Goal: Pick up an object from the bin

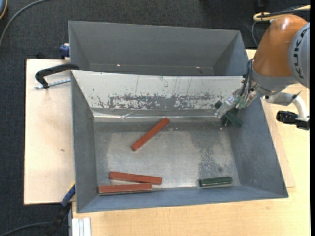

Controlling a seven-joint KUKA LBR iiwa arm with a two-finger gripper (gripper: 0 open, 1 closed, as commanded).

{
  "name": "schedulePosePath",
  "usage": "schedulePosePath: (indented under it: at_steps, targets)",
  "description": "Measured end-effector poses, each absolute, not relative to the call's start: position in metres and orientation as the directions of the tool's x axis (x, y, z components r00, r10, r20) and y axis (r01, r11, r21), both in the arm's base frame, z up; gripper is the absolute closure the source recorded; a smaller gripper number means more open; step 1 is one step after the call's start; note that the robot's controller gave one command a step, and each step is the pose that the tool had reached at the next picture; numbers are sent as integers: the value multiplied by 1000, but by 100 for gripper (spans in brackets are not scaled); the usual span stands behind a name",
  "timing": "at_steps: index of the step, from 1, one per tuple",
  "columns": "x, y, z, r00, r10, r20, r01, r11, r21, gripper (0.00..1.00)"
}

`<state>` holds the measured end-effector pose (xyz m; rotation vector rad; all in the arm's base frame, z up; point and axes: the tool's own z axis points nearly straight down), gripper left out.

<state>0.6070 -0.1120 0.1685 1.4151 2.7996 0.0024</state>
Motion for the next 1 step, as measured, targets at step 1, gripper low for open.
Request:
schedulePosePath:
  at_steps: [1]
  targets:
    - [608,-112,199,-595,804,-4,804,595,4,100]
